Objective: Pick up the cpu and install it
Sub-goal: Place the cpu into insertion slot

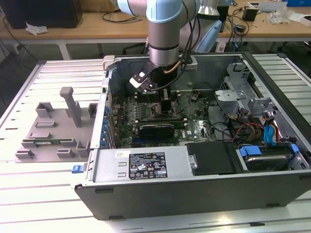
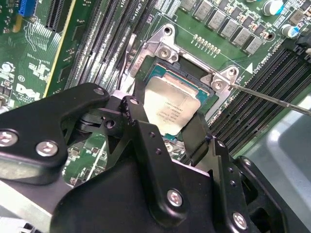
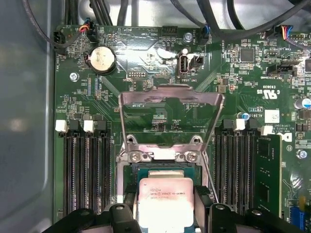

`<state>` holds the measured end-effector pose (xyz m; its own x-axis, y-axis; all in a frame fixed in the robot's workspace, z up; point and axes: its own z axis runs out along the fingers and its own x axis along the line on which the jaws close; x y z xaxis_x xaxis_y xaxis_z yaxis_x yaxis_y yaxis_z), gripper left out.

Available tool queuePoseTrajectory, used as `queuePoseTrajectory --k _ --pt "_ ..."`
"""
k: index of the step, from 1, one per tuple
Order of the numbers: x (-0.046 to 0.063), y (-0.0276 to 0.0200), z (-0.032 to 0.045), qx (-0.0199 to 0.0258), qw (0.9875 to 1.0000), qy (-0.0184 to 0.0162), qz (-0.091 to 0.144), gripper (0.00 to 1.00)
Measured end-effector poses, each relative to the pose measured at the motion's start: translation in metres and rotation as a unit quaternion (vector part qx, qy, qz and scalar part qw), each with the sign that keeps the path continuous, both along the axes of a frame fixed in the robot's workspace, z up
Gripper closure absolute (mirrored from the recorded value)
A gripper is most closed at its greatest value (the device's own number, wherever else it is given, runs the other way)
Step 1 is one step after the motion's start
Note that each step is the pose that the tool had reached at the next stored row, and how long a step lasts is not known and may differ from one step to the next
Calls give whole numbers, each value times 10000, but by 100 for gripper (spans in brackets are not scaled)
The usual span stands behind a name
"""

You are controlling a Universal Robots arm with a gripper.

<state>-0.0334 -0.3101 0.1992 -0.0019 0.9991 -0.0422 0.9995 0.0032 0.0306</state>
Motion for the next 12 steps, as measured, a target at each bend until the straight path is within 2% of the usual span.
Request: queuePoseTrajectory --k 9,10,12 --pt "0 4 -18 1 10000 0 -1 45" --pt "0 4 -17 0 10000 0 -1 38" --pt "0 4 -15 -1 10000 0 0 38"
